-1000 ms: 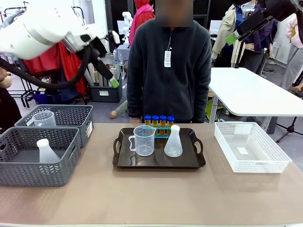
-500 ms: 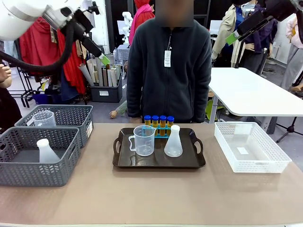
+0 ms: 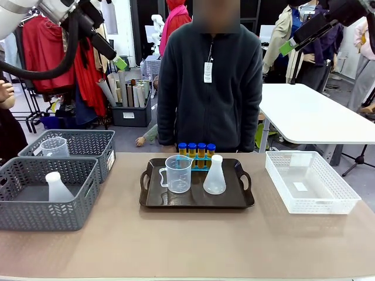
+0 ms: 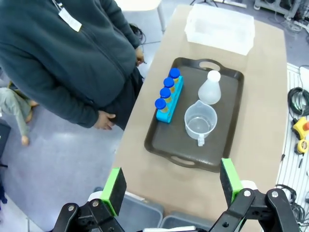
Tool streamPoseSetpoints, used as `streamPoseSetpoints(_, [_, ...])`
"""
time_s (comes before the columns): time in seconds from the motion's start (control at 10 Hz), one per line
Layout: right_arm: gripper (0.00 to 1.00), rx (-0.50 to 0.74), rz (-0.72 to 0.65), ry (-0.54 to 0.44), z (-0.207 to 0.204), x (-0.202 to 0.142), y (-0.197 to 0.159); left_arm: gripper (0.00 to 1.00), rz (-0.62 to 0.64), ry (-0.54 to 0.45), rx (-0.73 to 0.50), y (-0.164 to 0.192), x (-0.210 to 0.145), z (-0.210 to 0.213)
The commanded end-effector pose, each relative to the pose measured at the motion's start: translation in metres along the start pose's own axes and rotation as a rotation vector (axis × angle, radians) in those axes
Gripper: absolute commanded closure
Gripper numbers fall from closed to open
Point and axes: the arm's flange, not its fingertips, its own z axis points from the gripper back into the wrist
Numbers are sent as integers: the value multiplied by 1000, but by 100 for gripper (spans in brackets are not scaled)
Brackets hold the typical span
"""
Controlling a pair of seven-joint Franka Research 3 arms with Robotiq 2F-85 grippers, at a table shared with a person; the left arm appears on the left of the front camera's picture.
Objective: Prepare the laboratory tools.
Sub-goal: Pick up one Large Measuring Cup and place it on the Handle tray.
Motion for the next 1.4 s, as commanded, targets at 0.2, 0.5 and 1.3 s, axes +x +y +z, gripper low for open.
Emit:
streamPoseSetpoints(0.2, [0, 1, 4, -2, 1, 0, 0, 0, -31, 2, -8, 2, -2, 15])
streamPoseSetpoints(0.5, [0, 1, 4, -2, 1, 0, 0, 0, -6, -2, -1, -1, 3, 6])
streamPoseSetpoints(1.3, [0, 1, 4, -2, 1, 0, 0, 0, -6, -2, -1, -1, 3, 6])
